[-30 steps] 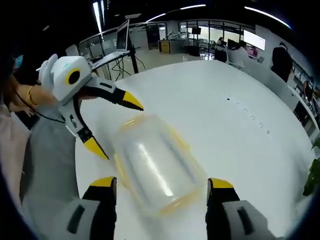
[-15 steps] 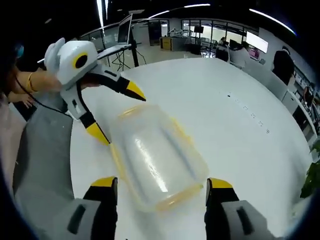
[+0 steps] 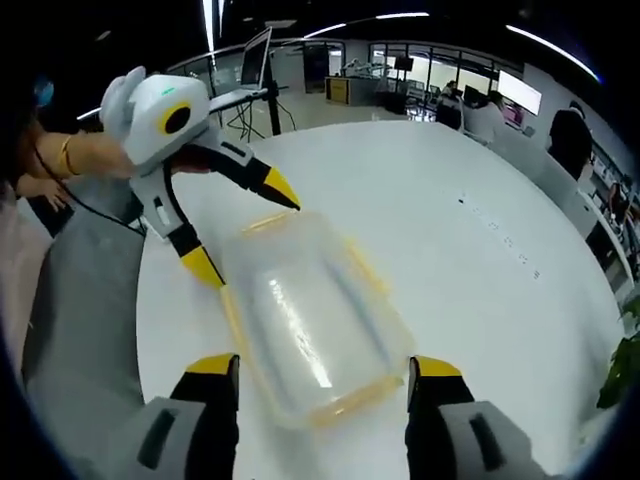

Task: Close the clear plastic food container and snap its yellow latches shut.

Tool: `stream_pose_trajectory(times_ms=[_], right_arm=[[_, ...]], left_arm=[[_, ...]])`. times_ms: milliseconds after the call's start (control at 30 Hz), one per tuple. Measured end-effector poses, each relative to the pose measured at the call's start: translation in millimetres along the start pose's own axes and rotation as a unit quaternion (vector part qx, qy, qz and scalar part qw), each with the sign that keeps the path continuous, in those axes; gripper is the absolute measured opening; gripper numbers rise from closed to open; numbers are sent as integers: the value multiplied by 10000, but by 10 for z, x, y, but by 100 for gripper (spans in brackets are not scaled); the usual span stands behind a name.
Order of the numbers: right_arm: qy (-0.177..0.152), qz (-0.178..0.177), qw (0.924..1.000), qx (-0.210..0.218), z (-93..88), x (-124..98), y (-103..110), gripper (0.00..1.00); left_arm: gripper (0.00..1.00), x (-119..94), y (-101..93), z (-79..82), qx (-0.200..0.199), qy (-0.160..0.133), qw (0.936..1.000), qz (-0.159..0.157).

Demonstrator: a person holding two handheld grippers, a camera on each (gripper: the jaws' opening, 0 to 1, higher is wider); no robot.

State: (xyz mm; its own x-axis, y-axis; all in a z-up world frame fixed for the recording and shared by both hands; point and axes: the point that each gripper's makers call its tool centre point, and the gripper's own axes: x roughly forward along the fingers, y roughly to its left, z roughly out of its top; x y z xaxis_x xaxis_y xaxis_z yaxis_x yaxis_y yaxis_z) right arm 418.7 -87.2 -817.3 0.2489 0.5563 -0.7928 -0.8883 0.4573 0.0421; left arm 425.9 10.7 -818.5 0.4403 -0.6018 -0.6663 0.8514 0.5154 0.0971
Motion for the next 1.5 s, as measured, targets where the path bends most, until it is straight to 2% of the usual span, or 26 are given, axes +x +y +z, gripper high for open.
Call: stream_pose_trajectory(times_ms=[467,967,1333,1500], right_arm=[[-58,131,9998,-165,270,193,-157,68],[-202,151,9995,-202,530,383,-335,68],[-231,149,9994,-208,560,400,-359,68],[-273,70,9996,-15,553,383,-351,67]], left_arm=[[63,-26,329,-72,-179,35,9997,180],[63,6,695,-121,-68,184,9993,316],[63,13,738,-125,-82,194,9992,329],[62,-15,738,-132,-166,161,9990,395]])
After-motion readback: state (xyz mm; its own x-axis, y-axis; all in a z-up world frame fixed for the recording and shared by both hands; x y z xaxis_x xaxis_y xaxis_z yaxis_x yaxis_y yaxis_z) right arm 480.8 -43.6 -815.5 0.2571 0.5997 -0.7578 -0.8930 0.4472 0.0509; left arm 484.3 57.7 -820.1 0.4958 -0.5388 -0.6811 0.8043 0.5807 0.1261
